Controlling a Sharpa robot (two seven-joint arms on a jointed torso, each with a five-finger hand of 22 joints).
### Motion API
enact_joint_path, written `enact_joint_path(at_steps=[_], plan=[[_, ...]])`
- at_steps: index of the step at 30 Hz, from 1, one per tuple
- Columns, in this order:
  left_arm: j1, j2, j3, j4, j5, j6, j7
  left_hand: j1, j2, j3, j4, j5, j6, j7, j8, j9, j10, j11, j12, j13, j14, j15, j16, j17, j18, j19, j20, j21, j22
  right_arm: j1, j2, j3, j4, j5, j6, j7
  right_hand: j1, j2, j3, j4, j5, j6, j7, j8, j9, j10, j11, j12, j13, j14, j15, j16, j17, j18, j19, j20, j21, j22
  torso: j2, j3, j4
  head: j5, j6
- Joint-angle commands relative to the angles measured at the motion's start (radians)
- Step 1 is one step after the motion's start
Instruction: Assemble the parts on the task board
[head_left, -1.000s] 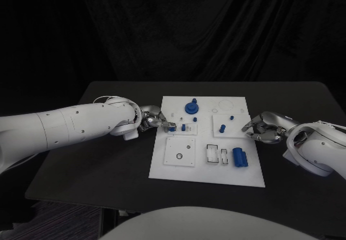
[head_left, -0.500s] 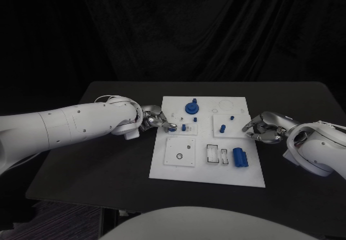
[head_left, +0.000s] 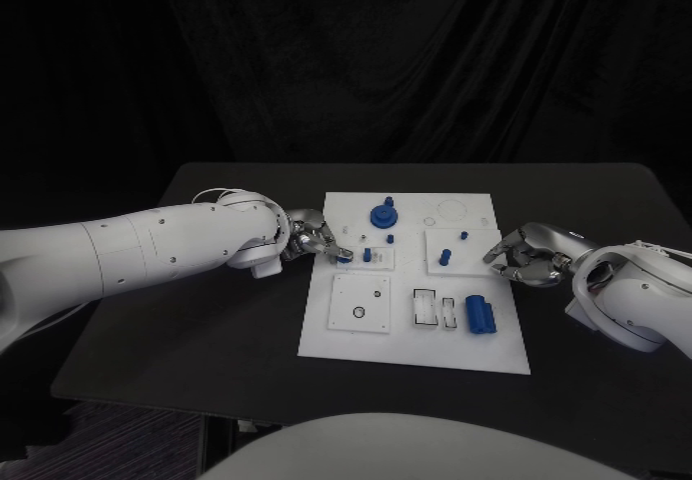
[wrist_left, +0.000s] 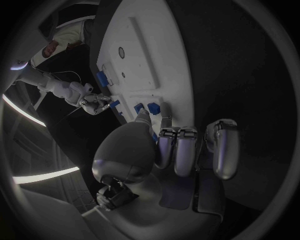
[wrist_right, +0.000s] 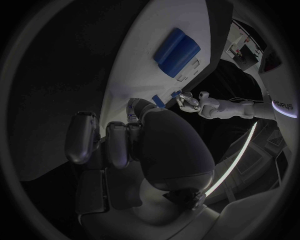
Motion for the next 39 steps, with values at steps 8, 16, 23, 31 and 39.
enact_joint_path(at_steps=[8, 16, 23, 31, 39], plan=[[-0.025, 0.016, -0.018, -0.005, -0.020, 0.067, -0.097, 0.059, -0.002, 0.036, -0.058, 0.043, -0.039, 0.037, 0.002, -0.006, 0.096, -0.015, 0.008, 0.256, 0.106, -0.013, 0.007, 0.264, 0.005, 0.031, -0.015, 0.008, 0.217, -0.004, -0.001, -0.004, 0.000, -0.002, 0.026, -0.023, 0.006, 0.007, 0.000, -0.005, 0.005, 0.009, -0.002, 0.000, 0.001, -0.005, 0.001, -0.002, 0.079, 0.063, 0.007, -0.005, 0.105, 0.000, -0.004, 0.005, -0.004, 0.171, 0.000, 0.0001, 0.0003, 0.000, 0.000], [-0.029, 0.017, -0.018, -0.005, -0.020, 0.071, -0.103, 0.080, -0.010, 0.047, -0.083, 0.021, -0.032, 0.035, 0.000, -0.011, 0.096, -0.017, 0.008, 0.256, 0.106, -0.016, 0.007, 0.264, 0.005, 0.031, -0.017, 0.008, 0.217, -0.004, -0.003, -0.004, 0.002, -0.002, 0.023, -0.023, 0.006, 0.007, 0.000, -0.005, 0.005, 0.010, -0.002, 0.000, 0.001, -0.005, 0.001, -0.002, 0.079, 0.063, 0.007, -0.005, 0.105, 0.000, -0.004, 0.005, -0.004, 0.171, 0.000, 0.0001, 0.0002, 0.000, 0.000], [-0.030, 0.010, -0.018, -0.004, -0.020, 0.068, -0.098, 0.127, -0.003, 0.091, -0.128, 0.071, -0.021, 0.030, -0.031, -0.054, 0.098, -0.023, 0.010, 0.257, 0.106, -0.021, 0.007, 0.264, 0.005, 0.031, -0.023, 0.006, 0.217, -0.004, -0.005, -0.004, 0.003, -0.002, 0.021, -0.023, 0.007, 0.007, 0.000, -0.006, 0.005, 0.009, -0.002, 0.000, 0.001, -0.005, 0.001, -0.002, 0.079, 0.063, 0.007, -0.006, 0.105, 0.000, -0.005, 0.005, -0.005, 0.171, 0.000, 0.0001, 0.0003, 0.000, 0.000], [-0.030, -0.003, -0.018, -0.002, -0.020, 0.042, -0.060, 0.183, -0.015, 0.183, -0.208, 0.133, 0.023, 0.030, -0.086, -0.154, 0.106, -0.025, 0.018, 0.262, 0.106, -0.023, 0.007, 0.264, 0.006, 0.029, -0.025, 0.003, 0.216, -0.004, -0.007, -0.004, 0.004, -0.002, 0.020, -0.023, 0.007, 0.006, 0.000, -0.007, 0.005, 0.008, -0.002, -0.001, 0.000, -0.006, 0.001, -0.002, 0.079, 0.063, 0.007, -0.006, 0.104, 0.000, -0.005, 0.005, -0.005, 0.171, 0.000, 0.0003, 0.0005, -0.001, 0.000], [-0.031, -0.016, -0.018, 0.004, -0.020, 0.008, -0.021, 0.179, -0.032, 0.259, -0.260, 0.145, 0.061, 0.026, -0.098, -0.191, 0.107, -0.029, 0.019, 0.263, 0.106, -0.024, 0.007, 0.264, 0.006, 0.027, -0.027, 0.000, 0.216, -0.004, -0.007, -0.004, 0.003, -0.002, 0.020, -0.024, 0.007, 0.006, 0.000, -0.007, 0.005, 0.008, -0.002, -0.001, 0.000, -0.006, 0.001, -0.002, 0.079, 0.063, 0.007, -0.006, 0.104, 0.000, -0.005, 0.005, -0.005, 0.171, 0.000, 0.0001, 0.0007, -0.002, 0.000]])
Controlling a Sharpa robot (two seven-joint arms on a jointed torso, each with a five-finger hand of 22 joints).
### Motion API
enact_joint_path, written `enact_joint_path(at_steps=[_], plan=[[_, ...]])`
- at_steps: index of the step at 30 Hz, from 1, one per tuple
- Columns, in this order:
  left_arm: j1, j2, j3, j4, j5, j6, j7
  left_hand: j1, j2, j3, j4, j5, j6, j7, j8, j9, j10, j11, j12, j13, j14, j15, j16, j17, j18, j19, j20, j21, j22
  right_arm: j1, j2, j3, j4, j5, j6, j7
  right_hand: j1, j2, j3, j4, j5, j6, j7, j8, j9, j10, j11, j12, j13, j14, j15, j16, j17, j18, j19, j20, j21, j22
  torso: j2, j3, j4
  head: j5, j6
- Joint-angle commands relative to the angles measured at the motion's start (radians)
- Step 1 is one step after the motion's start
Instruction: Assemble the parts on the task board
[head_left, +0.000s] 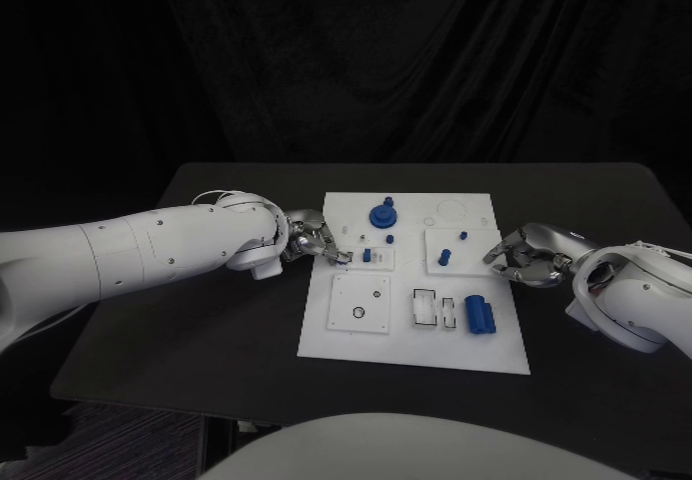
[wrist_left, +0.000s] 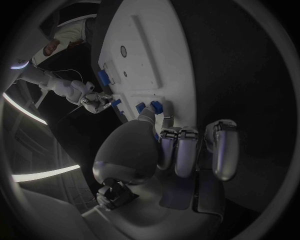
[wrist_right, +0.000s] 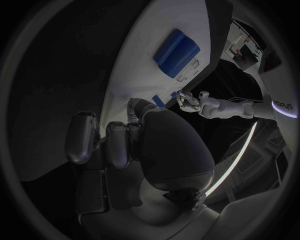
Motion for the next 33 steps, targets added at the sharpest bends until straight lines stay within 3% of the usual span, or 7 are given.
enact_joint_path(at_steps=[1, 9, 16, 33], plan=[[-0.024, -0.006, -0.019, -0.006, -0.032, 0.021, -0.039, 0.010, 0.004, 0.196, -0.183, 0.005, 0.013, -0.001, -0.059, -0.064, 0.106, -0.009, 0.006, 0.259, 0.102, -0.008, 0.007, 0.263, 0.006, 0.027, -0.006, -0.005, 0.216, -0.004, -0.002, -0.003, -0.001, -0.002, 0.020, -0.024, 0.007, 0.006, 0.000, -0.006, 0.005, 0.004, 0.002, -0.001, -0.001, -0.006, 0.001, -0.003, 0.079, 0.063, 0.007, -0.006, 0.104, 0.000, -0.005, 0.005, -0.005, 0.170, 0.000, -0.0002, -0.0003, -0.001, 0.000], [-0.024, -0.021, -0.019, 0.007, -0.032, -0.026, 0.000, -0.017, -0.019, 0.273, -0.224, 0.015, 0.044, -0.008, -0.050, -0.072, 0.093, -0.015, -0.008, 0.250, 0.102, -0.012, 0.007, 0.263, 0.008, 0.021, -0.009, -0.013, 0.213, -0.004, -0.003, -0.003, -0.002, -0.002, 0.021, -0.025, 0.008, 0.006, 0.001, -0.007, 0.005, 0.003, 0.001, -0.002, -0.002, -0.006, 0.001, -0.004, 0.079, 0.063, 0.007, -0.007, 0.103, 0.000, -0.005, 0.005, -0.005, 0.170, -0.001, -0.0006, -0.0008, -0.003, 0.000], [-0.024, -0.034, -0.019, 0.020, -0.032, -0.052, 0.024, -0.046, -0.036, 0.341, -0.248, 0.015, 0.057, -0.001, -0.062, -0.098, 0.084, -0.011, -0.019, 0.243, 0.102, -0.011, 0.007, 0.263, 0.008, 0.020, -0.009, -0.014, 0.213, -0.004, -0.003, -0.003, -0.002, -0.002, 0.022, -0.025, 0.008, 0.006, 0.001, -0.007, 0.005, 0.003, 0.001, -0.002, -0.002, -0.006, 0.001, -0.004, 0.079, 0.063, 0.007, -0.007, 0.103, 0.000, -0.005, 0.005, -0.005, 0.170, -0.001, -0.0006, -0.0007, -0.003, 0.000], [-0.024, -0.064, -0.019, 0.049, -0.031, -0.093, 0.045, -0.081, -0.066, 0.450, -0.285, 0.009, 0.108, 0.000, -0.072, -0.153, 0.091, -0.012, -0.011, 0.248, 0.102, -0.011, 0.007, 0.263, 0.009, 0.019, -0.008, -0.015, 0.212, -0.004, -0.001, -0.003, -0.005, -0.002, 0.031, -0.030, 0.008, 0.006, 0.001, -0.008, 0.005, 0.004, 0.002, -0.001, -0.001, -0.008, 0.001, -0.006, 0.076, 0.062, 0.007, -0.010, 0.101, 0.000, -0.006, 0.005, -0.008, 0.169, 0.000, -0.0004, -0.0001, -0.004, 0.000]])
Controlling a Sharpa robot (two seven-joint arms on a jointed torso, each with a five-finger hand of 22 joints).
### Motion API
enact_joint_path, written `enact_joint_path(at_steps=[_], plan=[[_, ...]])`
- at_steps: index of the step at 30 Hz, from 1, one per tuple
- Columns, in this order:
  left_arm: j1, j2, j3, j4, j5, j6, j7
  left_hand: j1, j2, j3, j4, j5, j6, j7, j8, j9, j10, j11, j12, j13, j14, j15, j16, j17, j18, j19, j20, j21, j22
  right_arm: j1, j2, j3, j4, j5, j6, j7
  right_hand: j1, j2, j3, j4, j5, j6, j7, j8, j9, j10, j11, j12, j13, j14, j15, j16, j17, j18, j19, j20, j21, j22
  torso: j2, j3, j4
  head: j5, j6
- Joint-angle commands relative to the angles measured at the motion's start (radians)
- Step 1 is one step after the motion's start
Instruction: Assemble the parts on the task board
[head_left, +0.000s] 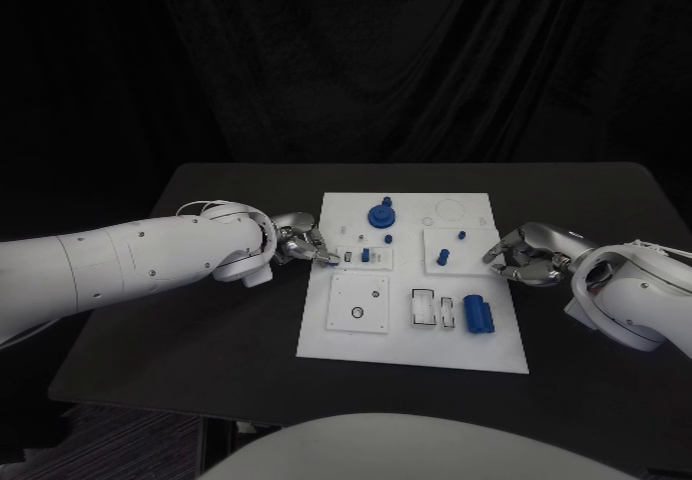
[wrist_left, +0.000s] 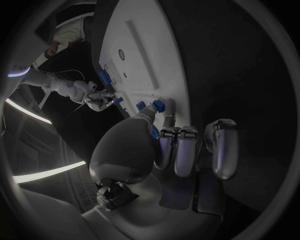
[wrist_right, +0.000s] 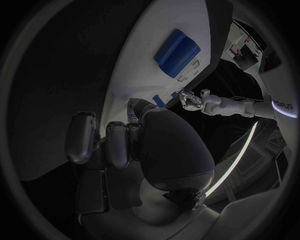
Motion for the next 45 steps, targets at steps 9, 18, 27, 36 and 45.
enact_joint_path(at_steps=[9, 18, 27, 36, 45], plan=[[-0.010, -0.022, -0.007, 0.023, -0.019, -0.032, -0.016, -0.012, -0.009, 0.277, -0.260, -0.004, 0.013, 0.002, 0.001, -0.084, 0.080, 0.000, -0.006, 0.246, 0.106, -0.007, 0.007, 0.263, 0.010, 0.020, -0.005, -0.007, 0.211, -0.004, 0.000, -0.004, -0.005, -0.003, 0.034, -0.033, 0.005, 0.003, 0.001, -0.008, 0.005, 0.004, 0.002, -0.002, -0.001, -0.011, 0.001, -0.011, 0.073, 0.061, 0.007, -0.009, 0.098, 0.002, -0.008, 0.005, -0.015, 0.168, 0.001, -0.0001, 0.0005, 0.001, 0.000], [-0.009, -0.037, -0.007, 0.043, -0.019, -0.064, -0.002, -0.014, -0.020, 0.295, -0.267, -0.004, 0.018, 0.002, 0.002, -0.089, 0.066, 0.000, -0.022, 0.235, 0.106, -0.007, 0.007, 0.263, 0.011, 0.018, -0.006, -0.011, 0.210, -0.004, 0.002, -0.004, -0.006, -0.003, 0.037, -0.036, 0.007, 0.002, 0.002, -0.010, 0.005, 0.002, 0.001, -0.003, -0.002, -0.013, 0.001, -0.013, 0.071, 0.060, 0.007, -0.011, 0.096, 0.002, -0.009, 0.005, -0.018, 0.167, 0.000, 0.0006, 0.0005, 0.001, 0.000], [-0.009, -0.049, -0.007, 0.063, -0.019, -0.066, -0.011, -0.020, -0.028, 0.311, -0.267, 0.010, 0.022, 0.003, 0.004, -0.092, 0.067, 0.000, -0.021, 0.235, 0.106, -0.007, 0.007, 0.263, 0.011, 0.016, -0.005, -0.013, 0.210, -0.004, 0.004, -0.004, -0.007, -0.003, 0.042, -0.039, 0.007, 0.002, 0.002, -0.011, 0.005, 0.001, 0.002, -0.004, -0.002, -0.014, 0.001, -0.015, 0.070, 0.060, 0.007, -0.013, 0.095, 0.003, -0.011, 0.005, -0.021, 0.166, 0.000, 0.0008, -0.0002, 0.004, 0.000], [-0.009, -0.055, -0.007, 0.082, -0.019, -0.076, -0.028, -0.036, -0.039, 0.343, -0.262, 0.054, 0.021, 0.003, 0.012, -0.092, 0.067, 0.000, -0.023, 0.234, 0.106, -0.007, 0.007, 0.263, 0.012, 0.014, -0.005, -0.015, 0.209, -0.004, 0.004, -0.004, -0.008, -0.003, 0.048, -0.043, 0.008, 0.001, 0.002, -0.011, 0.005, 0.001, 0.002, -0.004, -0.002, -0.016, 0.001, -0.016, 0.068, 0.059, 0.007, -0.016, 0.092, 0.004, -0.012, 0.005, -0.025, 0.165, 0.001, 0.0015, 0.0011, 0.001, 0.000], [-0.003, -0.066, -0.007, 0.113, -0.019, -0.073, -0.051, -0.050, -0.051, 0.378, -0.255, 0.110, 0.008, 0.005, 0.030, -0.081, 0.069, 0.002, -0.020, 0.236, 0.106, -0.006, 0.007, 0.263, 0.012, 0.012, -0.005, -0.018, 0.208, -0.004, 0.009, -0.004, -0.010, -0.003, 0.051, -0.046, 0.009, 0.001, 0.003, -0.012, 0.005, 0.000, 0.002, -0.005, -0.002, -0.018, 0.001, -0.019, 0.066, 0.058, 0.007, -0.019, 0.089, 0.005, -0.014, 0.006, -0.031, 0.164, 0.001, 0.0011, 0.0006, 0.001, 0.000]])
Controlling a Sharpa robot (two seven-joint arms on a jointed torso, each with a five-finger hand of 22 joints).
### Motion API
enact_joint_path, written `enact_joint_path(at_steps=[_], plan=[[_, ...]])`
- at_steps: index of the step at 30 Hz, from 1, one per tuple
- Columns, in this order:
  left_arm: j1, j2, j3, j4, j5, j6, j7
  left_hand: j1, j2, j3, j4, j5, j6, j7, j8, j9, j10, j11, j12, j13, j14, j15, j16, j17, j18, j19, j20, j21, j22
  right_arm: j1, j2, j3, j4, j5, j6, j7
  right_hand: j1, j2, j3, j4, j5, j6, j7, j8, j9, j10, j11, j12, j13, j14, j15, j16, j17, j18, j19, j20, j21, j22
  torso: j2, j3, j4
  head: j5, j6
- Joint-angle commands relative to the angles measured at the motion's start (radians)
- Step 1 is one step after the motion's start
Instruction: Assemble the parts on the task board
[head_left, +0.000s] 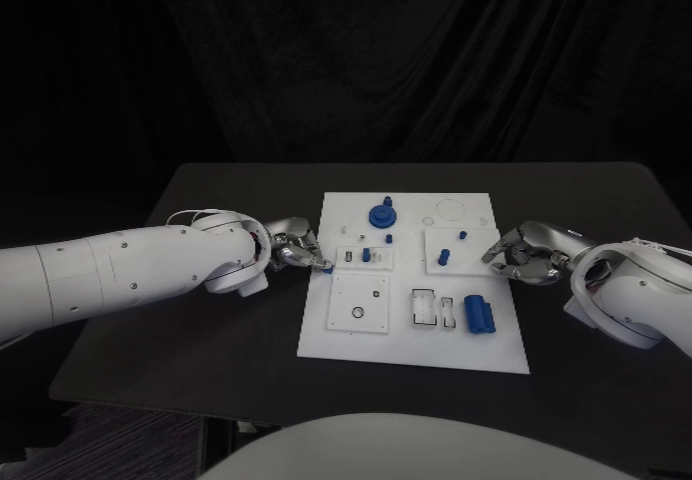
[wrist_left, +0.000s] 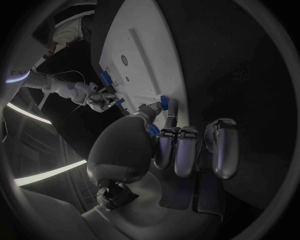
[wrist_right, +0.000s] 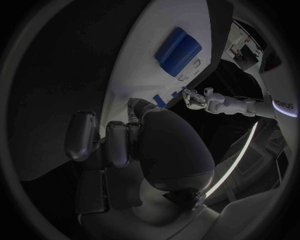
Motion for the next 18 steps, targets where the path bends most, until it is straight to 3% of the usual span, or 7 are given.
enact_joint_path(at_steps=[1, 12, 18], plan=[[0.005, -0.002, 0.000, 0.012, 0.000, -0.001, -0.021, -0.005, -0.006, 0.165, -0.152, 0.017, -0.010, 0.000, 0.010, 0.004, 0.070, 0.002, -0.002, 0.238, 0.106, -0.006, 0.007, 0.263, 0.012, 0.012, -0.005, -0.005, 0.208, -0.006, 0.002, -0.006, -0.004, -0.003, 0.044, -0.040, 0.008, 0.000, 0.000, -0.004, 0.005, -0.004, 0.005, -0.006, 0.000, -0.009, -0.003, -0.005, 0.058, 0.057, 0.008, -0.009, 0.088, 0.005, -0.008, -0.001, -0.010, 0.163, 0.000, -0.0004, -0.0008, 0.001, 0.000], [0.041, -0.004, 0.000, 0.031, 0.000, 0.016, -0.062, -0.008, -0.006, 0.175, -0.147, 0.029, -0.019, 0.001, 0.018, 0.011, 0.071, 0.003, -0.001, 0.239, 0.106, -0.006, 0.007, 0.263, 0.013, 0.010, -0.005, -0.008, 0.207, -0.006, 0.008, -0.006, -0.009, -0.003, 0.045, -0.043, 0.008, 0.000, 0.001, -0.005, 0.005, -0.004, 0.005, -0.006, 0.000, -0.010, -0.002, -0.006, 0.057, 0.056, 0.008, -0.010, 0.087, 0.006, -0.009, -0.001, -0.012, 0.162, -0.001, 0.0007, -0.0009, -0.007, 0.000], [0.077, 0.003, 0.000, 0.034, 0.000, 0.035, -0.105, -0.009, -0.006, 0.176, -0.147, 0.029, -0.020, 0.002, 0.019, 0.012, 0.072, 0.003, 0.000, 0.239, 0.106, -0.006, 0.007, 0.263, 0.014, 0.008, -0.005, -0.012, 0.206, -0.006, 0.011, -0.006, -0.011, -0.003, 0.045, -0.044, 0.008, 0.000, 0.001, -0.005, 0.005, -0.004, 0.005, -0.006, 0.000, -0.010, -0.002, -0.006, 0.057, 0.056, 0.008, -0.010, 0.087, 0.006, -0.009, -0.001, -0.012, 0.162, -0.003, 0.0025, -0.0014, -0.008, 0.000]])
